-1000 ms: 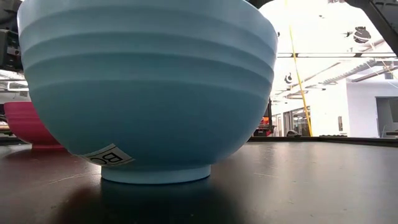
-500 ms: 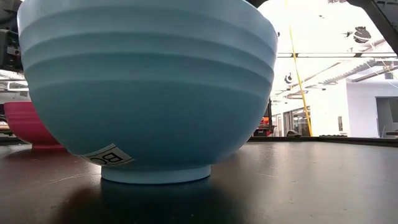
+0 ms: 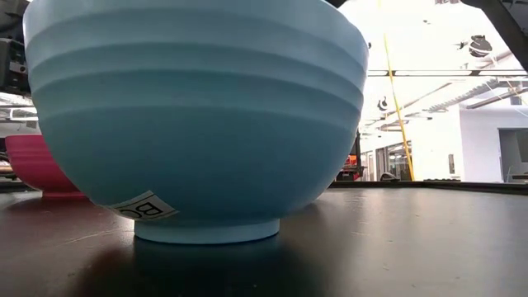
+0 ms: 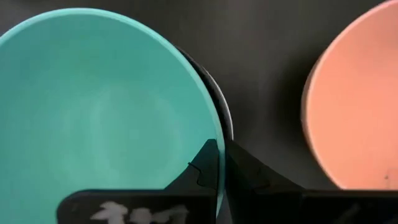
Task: Nest bowls inside each other
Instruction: Stack the light blue bowl on the black bowl
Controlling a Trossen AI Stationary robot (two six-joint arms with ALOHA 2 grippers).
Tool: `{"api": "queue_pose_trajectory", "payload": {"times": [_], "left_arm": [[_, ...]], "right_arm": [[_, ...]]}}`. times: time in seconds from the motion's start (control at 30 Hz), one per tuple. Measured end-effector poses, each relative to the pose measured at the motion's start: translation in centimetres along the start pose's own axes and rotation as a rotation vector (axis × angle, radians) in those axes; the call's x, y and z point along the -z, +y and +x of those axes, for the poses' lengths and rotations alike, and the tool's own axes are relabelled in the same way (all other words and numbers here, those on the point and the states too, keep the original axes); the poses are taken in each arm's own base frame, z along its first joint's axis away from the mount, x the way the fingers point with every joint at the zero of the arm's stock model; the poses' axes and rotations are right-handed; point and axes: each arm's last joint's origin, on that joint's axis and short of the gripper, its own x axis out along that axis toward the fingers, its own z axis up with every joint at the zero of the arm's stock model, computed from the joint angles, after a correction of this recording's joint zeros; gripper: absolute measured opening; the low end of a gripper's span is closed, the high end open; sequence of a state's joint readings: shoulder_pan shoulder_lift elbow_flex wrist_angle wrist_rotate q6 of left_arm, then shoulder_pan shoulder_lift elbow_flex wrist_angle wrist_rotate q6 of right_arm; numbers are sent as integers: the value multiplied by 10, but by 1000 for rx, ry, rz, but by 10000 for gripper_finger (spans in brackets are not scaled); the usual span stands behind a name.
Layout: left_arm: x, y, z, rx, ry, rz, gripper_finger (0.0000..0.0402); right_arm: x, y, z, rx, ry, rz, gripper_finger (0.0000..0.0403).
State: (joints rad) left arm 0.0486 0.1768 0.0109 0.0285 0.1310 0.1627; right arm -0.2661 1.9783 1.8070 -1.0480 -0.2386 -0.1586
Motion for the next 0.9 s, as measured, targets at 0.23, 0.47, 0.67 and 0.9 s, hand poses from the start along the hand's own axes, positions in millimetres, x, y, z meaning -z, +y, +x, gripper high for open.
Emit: {"api": "queue_pose_trajectory", "payload": {"times": [0.23, 0.47, 0.67, 0.9], "left_arm": [[0, 0, 0, 0, 0, -1, 136], [0, 0, 0, 0, 0, -4, 136], [0, 0, 0, 1, 5, -8, 136], [6, 0, 4, 12, 72, -16, 136]], "right_arm": [[5, -4, 13, 37, 35, 14, 2], [3, -2, 14, 48, 18, 7, 2], [1, -1, 16, 52, 1, 7, 3], [2, -2, 18, 58, 12, 23, 50]]}}
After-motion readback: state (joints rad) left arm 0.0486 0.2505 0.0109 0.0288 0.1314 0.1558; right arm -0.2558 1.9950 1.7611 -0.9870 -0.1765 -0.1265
